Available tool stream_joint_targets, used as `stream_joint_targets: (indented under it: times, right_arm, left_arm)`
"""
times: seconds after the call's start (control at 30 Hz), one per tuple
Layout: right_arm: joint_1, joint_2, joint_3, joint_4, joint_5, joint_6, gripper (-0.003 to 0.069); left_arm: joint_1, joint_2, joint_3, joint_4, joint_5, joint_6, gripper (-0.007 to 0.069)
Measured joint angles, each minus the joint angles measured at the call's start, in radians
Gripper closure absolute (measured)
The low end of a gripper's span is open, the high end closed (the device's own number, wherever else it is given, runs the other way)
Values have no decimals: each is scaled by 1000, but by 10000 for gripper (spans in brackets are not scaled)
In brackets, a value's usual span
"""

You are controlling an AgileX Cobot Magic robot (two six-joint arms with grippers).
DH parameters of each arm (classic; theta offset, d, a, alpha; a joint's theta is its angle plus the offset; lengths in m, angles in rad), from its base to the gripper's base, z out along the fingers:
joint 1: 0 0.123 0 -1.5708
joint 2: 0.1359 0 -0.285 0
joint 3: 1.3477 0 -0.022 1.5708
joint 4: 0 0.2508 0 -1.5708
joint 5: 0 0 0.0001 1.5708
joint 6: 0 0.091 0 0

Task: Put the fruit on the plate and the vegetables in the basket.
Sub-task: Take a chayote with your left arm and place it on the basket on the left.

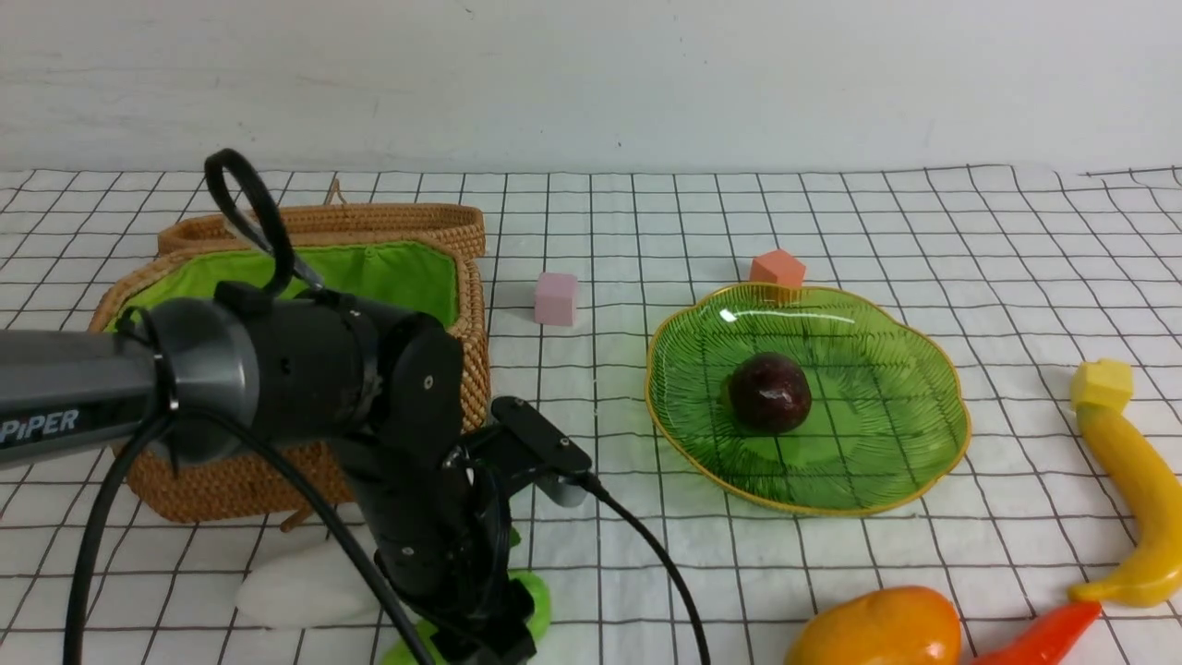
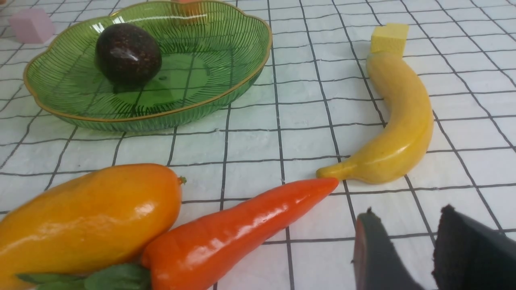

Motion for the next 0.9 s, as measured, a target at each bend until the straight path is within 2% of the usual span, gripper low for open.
stream_joint_targets:
  times: [0.3,0.37,0.47,0.53,0.6,0.67,0.73,0.77,0.8,0.87,0.9]
  right_arm:
    - [0,0,0,0,0,0,414]
    - [0,0,0,0,0,0,414]
    - [0,0,0,0,0,1,414]
    - [0,0,0,0,0,1,414]
    - [0,0,0,0,0,1,414]
    - [0,0,0,0,0,1,414]
    - [0,0,0,0,0,1,414]
    - [0,0,0,0,0,1,414]
    - [0,0,0,0,0,1,414]
    - [0,0,0,0,0,1,414]
    - [0,0,0,0,0,1,414]
  left_arm:
    - [0,-37,-231,-56,246,-5,187]
    - [19,-82,-336,-47,300,-57,187]
    - [66,-115,-434,-32,321,-140,187]
    - [140,-129,-520,-21,334,-206,187]
    - [189,-130,-561,-10,338,-224,187]
    - [245,-125,-589,35,339,-182,187]
    - [258,-121,-591,68,338,-137,187]
    - [268,-107,-593,142,340,-21,187]
    - [270,-94,-595,181,338,37,187]
    - [270,-81,-595,207,332,79,187]
    - [270,-48,-595,241,301,138,187]
